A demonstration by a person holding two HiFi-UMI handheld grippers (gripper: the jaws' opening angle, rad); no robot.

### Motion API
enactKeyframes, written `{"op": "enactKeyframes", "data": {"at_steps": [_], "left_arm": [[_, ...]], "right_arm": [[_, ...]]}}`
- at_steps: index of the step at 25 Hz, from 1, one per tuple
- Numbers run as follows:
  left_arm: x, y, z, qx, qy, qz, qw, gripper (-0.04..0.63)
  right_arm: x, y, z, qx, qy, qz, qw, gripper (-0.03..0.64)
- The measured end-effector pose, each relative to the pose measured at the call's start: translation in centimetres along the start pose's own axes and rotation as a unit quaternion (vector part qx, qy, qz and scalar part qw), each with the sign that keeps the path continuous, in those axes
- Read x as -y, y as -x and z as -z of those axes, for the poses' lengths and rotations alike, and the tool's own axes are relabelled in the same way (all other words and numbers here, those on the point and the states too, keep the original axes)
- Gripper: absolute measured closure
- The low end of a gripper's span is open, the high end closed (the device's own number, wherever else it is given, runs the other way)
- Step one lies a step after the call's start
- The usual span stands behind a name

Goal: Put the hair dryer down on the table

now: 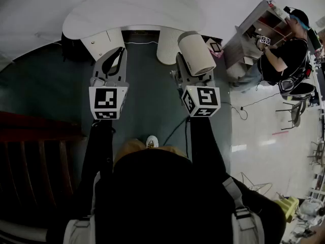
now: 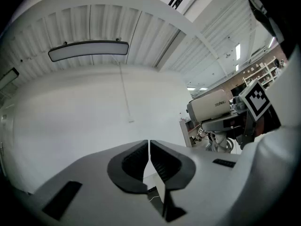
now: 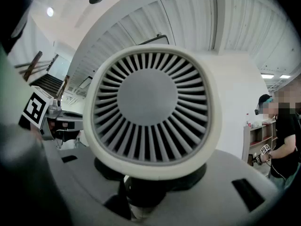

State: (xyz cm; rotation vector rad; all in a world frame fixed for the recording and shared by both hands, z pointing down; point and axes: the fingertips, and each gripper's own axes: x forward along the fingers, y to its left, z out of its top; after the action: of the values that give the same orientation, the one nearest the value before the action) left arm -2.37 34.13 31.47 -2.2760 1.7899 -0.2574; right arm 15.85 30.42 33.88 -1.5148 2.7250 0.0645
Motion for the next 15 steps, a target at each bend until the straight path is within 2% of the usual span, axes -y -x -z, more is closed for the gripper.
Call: {"op": "enactKeyframes", "data": {"at_steps": [15], "left_arm": [[-0.7,-0.6,-0.5,0.002,-0.012,-0.001,0.9999,0.569]], "right_arm": [[0.0,-1.1,-0.2,0.006,-0.007,0.001,1.0,0.413]]}}
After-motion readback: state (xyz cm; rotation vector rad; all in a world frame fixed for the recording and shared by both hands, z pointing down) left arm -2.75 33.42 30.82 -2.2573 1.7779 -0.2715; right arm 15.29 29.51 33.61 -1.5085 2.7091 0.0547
